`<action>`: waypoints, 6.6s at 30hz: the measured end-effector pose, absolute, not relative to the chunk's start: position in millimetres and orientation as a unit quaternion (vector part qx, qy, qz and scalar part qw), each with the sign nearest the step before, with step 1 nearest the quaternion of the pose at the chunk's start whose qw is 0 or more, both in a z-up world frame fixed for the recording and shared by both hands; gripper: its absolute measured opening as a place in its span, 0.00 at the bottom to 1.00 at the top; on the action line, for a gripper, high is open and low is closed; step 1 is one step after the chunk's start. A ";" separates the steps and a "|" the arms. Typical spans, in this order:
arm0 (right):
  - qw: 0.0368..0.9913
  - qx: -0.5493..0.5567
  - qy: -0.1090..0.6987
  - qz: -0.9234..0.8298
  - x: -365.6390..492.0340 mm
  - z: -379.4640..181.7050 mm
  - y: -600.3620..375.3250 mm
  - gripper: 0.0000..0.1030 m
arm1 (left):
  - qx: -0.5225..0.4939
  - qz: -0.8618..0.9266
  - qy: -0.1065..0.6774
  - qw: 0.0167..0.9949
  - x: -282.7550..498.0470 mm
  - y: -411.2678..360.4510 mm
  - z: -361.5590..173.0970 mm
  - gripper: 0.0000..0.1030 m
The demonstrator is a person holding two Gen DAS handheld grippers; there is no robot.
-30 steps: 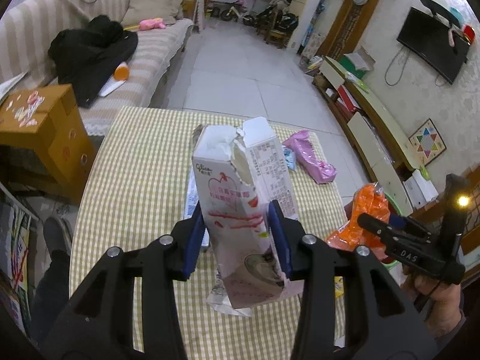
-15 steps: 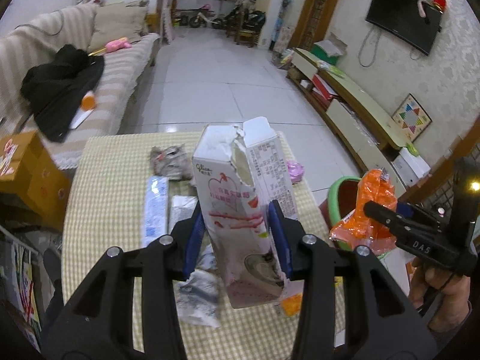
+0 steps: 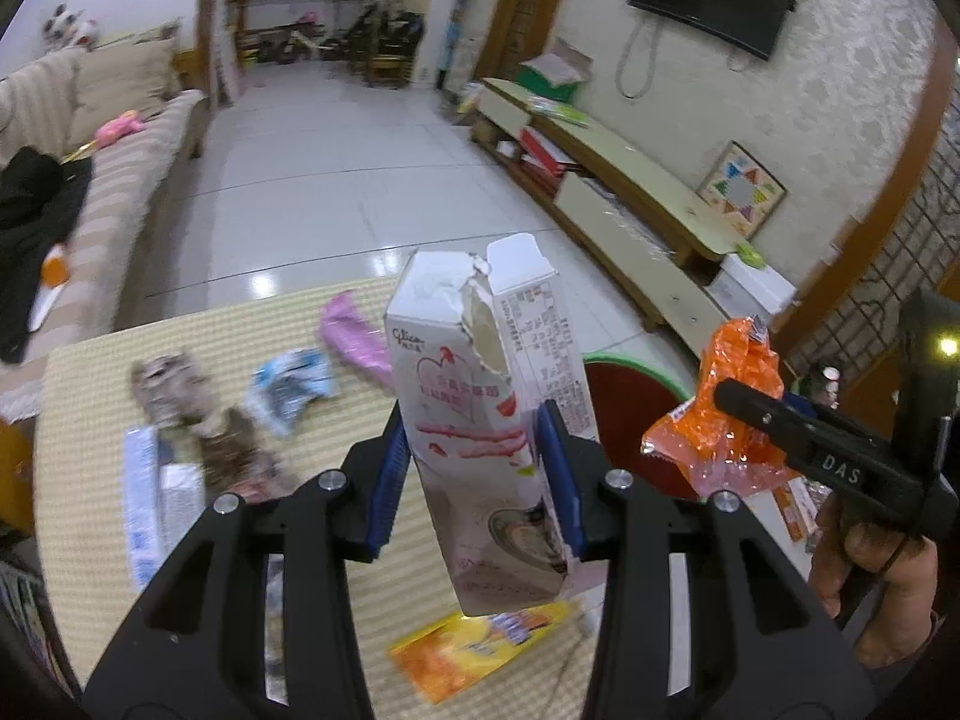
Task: Collect trash
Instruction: 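Carry the pink carton with the left gripper while the right gripper carries the orange bag over the bucket, then open the left gripper to drop the carton while the right gripper drops the orange bag into the bucket, then grasp the white-blue toothpaste box with the left gripper while the right gripper grasps crumpled grey paper, then carry the toothpaste box with the left gripper while the right gripper carries the paper over the bucket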
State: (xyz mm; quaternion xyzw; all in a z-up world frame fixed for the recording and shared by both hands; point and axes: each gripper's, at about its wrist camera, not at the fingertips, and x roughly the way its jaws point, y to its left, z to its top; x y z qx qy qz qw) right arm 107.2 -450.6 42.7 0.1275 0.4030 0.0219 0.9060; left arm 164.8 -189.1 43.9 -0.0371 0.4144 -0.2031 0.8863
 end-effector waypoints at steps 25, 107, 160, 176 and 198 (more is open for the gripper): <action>0.892 0.152 0.420 -0.075 118.0 24.1 -531.4 0.59 | -0.048 -0.301 0.453 0.838 200.0 -309.6 -0.5 0.45; 0.822 -0.081 0.513 0.232 140.4 -83.2 -196.9 0.84 | -0.091 -0.011 0.534 0.840 208.8 47.7 -90.0 0.92; 0.811 -0.040 0.514 0.276 143.3 -62.4 -190.6 0.35 | -0.066 -0.007 0.503 0.862 188.5 47.4 -39.0 0.35; 0.875 0.016 0.427 0.229 114.2 33.2 -270.3 0.35 | -0.049 -0.092 0.459 0.882 160.9 -36.2 29.7 0.35; 0.912 0.094 0.393 0.070 99.2 59.2 -444.6 0.35 | 0.006 -0.231 0.451 0.862 175.3 -205.2 43.2 0.35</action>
